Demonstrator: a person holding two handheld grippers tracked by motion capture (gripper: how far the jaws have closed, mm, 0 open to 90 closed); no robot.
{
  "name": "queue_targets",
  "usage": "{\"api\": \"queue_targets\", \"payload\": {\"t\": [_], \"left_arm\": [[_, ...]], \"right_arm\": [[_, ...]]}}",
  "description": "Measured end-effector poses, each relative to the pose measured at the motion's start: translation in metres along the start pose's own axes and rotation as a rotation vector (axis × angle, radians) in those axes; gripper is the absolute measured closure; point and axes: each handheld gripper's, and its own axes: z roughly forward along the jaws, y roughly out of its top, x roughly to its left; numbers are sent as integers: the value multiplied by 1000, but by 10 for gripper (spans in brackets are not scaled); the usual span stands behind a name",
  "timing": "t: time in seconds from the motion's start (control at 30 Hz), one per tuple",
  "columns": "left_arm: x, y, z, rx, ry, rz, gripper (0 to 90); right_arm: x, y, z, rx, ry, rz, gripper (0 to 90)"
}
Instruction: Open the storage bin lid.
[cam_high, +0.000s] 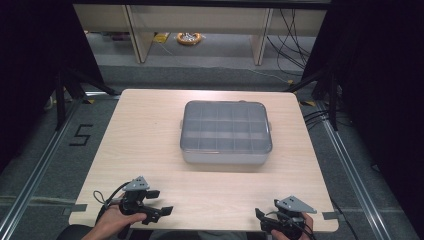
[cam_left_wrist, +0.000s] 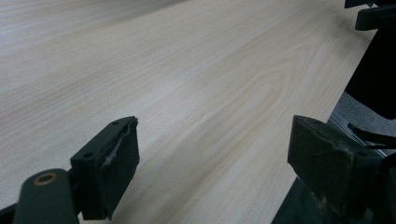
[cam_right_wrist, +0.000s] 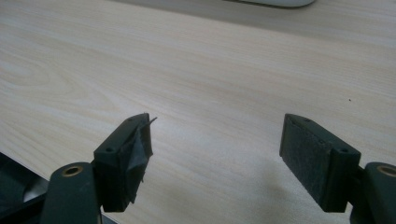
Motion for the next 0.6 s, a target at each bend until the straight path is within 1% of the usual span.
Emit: {"api": "queue_targets", "payload": {"t": [0.03, 0.1, 0.13, 0.17, 0.2, 0.23, 0.27, 0.33, 0.37, 0.4, 0.43, 0.57, 0.6], "left_arm": [[0, 0, 0, -1, 1, -3, 160], [0, 0, 0, 4, 4, 0, 160], [2, 0, 0, -3, -11, 1, 160], [2, 0, 0, -3, -11, 1, 161], [2, 0, 0, -3, -11, 1, 160], [2, 0, 0, -3, -11, 1, 161], [2, 0, 0, -3, -11, 1, 161], [2, 0, 0, -4, -11, 1, 161], [2, 0, 0, -4, -11, 1, 161], [2, 0, 0, -5, -11, 1, 161], [2, 0, 0, -5, -11, 1, 161], [2, 0, 0, -4, -11, -2, 161], [2, 0, 0, -13, 2, -7, 162]], "right_arm": [[0, 0, -1, 19, -6, 7, 260], [-1, 0, -1, 19, 1, 12, 260], [1, 0, -1, 32, -4, 53, 262], [1, 0, -2, 41, -3, 61, 262], [1, -1, -2, 41, -7, 66, 262], [1, -1, 0, 26, 6, 71, 263], [-2, -1, 1, 24, 16, 41, 264], [-2, -1, 1, 25, 21, 43, 264], [-1, 0, -1, 39, 4, 44, 264], [1, -1, -2, 45, 1, 72, 264], [-2, 0, -1, 39, 2, 40, 265], [-3, -1, -1, 37, 3, 38, 265], [-3, -1, -1, 38, 5, 42, 264]]}}
